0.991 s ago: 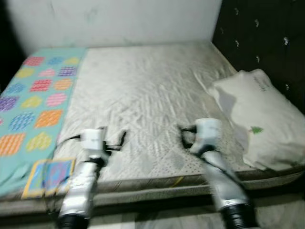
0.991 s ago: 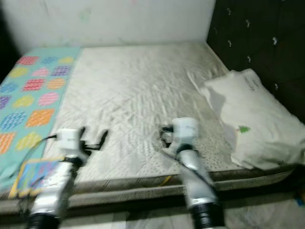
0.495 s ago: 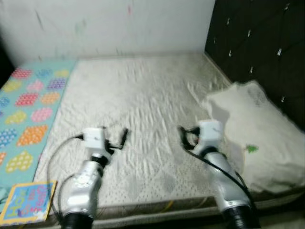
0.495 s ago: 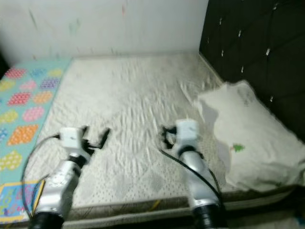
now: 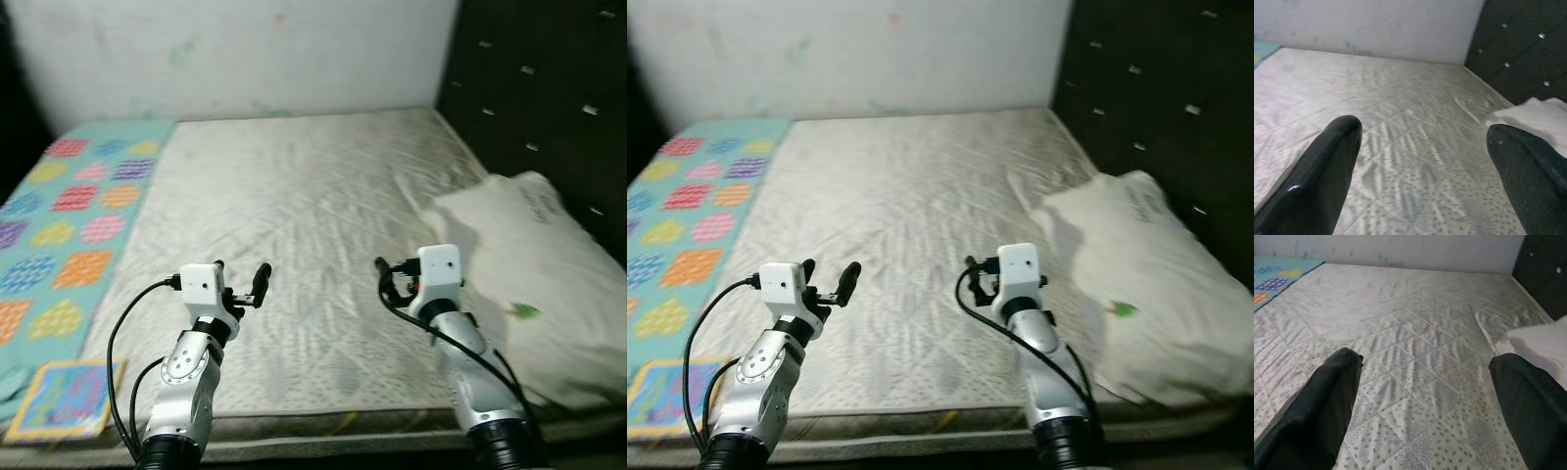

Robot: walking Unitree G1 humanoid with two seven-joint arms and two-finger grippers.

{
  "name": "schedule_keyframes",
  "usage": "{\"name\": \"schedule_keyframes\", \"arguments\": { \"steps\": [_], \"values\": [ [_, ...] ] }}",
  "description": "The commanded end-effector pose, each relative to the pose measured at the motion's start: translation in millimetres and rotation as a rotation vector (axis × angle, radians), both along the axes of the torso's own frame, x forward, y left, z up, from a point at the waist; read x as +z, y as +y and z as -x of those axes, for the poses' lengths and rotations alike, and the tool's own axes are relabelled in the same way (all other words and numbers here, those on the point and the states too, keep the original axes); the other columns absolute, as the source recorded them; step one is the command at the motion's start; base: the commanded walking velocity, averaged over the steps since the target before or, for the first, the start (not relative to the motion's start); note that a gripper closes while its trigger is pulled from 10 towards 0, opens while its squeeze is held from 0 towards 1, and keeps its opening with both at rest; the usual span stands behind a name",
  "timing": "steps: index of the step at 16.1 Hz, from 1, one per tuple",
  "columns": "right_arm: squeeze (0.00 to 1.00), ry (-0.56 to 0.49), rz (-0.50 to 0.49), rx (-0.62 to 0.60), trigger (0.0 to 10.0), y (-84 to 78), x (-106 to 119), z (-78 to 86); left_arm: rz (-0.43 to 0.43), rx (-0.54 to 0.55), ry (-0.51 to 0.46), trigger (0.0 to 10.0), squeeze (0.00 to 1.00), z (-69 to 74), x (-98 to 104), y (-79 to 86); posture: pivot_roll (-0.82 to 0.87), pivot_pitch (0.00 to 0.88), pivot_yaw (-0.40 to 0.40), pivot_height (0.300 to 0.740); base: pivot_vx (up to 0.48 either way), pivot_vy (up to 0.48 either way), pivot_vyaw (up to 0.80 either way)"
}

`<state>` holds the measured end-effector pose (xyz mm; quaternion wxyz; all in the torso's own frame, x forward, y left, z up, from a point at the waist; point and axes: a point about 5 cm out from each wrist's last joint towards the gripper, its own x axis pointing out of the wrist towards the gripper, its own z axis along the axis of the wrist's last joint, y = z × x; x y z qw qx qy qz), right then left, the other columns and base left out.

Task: Clean up the room

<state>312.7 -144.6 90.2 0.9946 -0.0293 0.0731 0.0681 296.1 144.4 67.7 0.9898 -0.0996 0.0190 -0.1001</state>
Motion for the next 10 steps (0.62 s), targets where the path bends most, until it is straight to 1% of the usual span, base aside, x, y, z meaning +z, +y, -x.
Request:
{"name": "schedule_keyframes", "arguments": {
  "steps": [1,10],
  "values": [
    [0.0,-0.013,-0.011,0.02,10.0,7.8,2.6,-0.4,-0.012,0.009,0.007,10.0,0.0,-0.7,0.2,6.3,-0.02,0.0,0.041,0.74,0.0,0.48,0.0],
    [0.0,-0.008,-0.011,0.018,10.0,7.4,1.0,1.5,-0.012,0.012,0.013,10.0,0.0,0.0,-0.6,6.4,-0.02,0.0,0.042,0.74,0.0,0.48,0.0]
  ]
}}
